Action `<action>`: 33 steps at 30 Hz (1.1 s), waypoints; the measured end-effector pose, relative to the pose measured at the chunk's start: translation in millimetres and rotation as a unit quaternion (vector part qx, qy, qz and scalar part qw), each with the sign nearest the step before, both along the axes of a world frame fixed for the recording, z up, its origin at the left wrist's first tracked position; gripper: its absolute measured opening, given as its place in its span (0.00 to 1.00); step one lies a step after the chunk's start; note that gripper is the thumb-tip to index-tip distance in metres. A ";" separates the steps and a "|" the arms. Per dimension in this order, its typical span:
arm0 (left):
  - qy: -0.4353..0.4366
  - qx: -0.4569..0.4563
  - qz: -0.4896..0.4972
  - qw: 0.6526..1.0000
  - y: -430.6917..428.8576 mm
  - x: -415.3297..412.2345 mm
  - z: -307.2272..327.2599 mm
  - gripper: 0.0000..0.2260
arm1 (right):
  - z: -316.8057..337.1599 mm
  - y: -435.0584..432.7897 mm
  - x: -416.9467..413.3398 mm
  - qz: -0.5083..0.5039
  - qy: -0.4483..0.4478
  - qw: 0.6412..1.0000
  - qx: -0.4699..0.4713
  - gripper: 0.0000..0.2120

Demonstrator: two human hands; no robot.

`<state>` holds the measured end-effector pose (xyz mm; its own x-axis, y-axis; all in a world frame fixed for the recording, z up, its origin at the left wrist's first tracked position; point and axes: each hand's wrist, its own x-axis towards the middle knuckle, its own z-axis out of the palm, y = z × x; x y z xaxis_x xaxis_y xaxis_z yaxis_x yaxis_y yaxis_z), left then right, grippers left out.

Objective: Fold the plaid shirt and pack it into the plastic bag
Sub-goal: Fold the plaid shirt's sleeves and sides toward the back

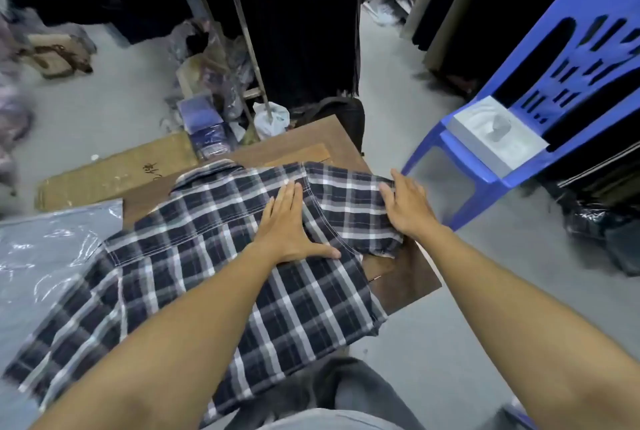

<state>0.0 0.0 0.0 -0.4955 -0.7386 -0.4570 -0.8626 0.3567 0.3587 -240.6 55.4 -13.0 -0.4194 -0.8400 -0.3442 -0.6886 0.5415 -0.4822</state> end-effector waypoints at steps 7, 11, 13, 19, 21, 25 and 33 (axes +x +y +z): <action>-0.042 -0.026 -0.019 0.999 -0.4 -5.4 -7.0 0.72 | -1.7 -12.1 -9.6 -0.081 -0.031 0.996 -0.019 0.19; -0.049 -0.024 -0.024 0.998 -2.0 -5.8 -6.9 0.73 | 18.6 -16.4 -7.6 -0.089 -0.034 0.993 -0.066 0.04; -0.053 -0.022 -0.022 0.998 -3.3 -6.7 -6.5 0.73 | 41.3 -17.0 2.9 -0.069 -0.042 0.992 -0.100 0.04; 0.009 0.035 -0.004 0.999 -9.9 -6.8 4.3 0.68 | 113.4 -2.4 68.0 0.076 -0.114 0.977 -0.165 0.06; 0.122 0.074 0.051 0.988 -20.7 1.8 9.3 0.49 | 118.3 2.9 91.6 0.144 -0.140 0.968 -0.152 0.03; 0.290 0.106 0.304 0.901 -36.5 17.8 19.6 0.10 | 98.2 10.3 134.3 0.239 -0.170 0.951 -0.092 0.09; 0.232 0.198 0.327 0.894 -39.0 32.1 17.2 0.21 | 46.2 13.1 137.4 0.267 -0.029 0.953 -0.136 0.14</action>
<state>32.1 -39.0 17.2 -0.2208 -0.7657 -0.6041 -0.5656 -0.4040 0.7189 -103.2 68.5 33.2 0.1071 -0.9900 -0.0923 -0.7985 -0.0304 -0.6012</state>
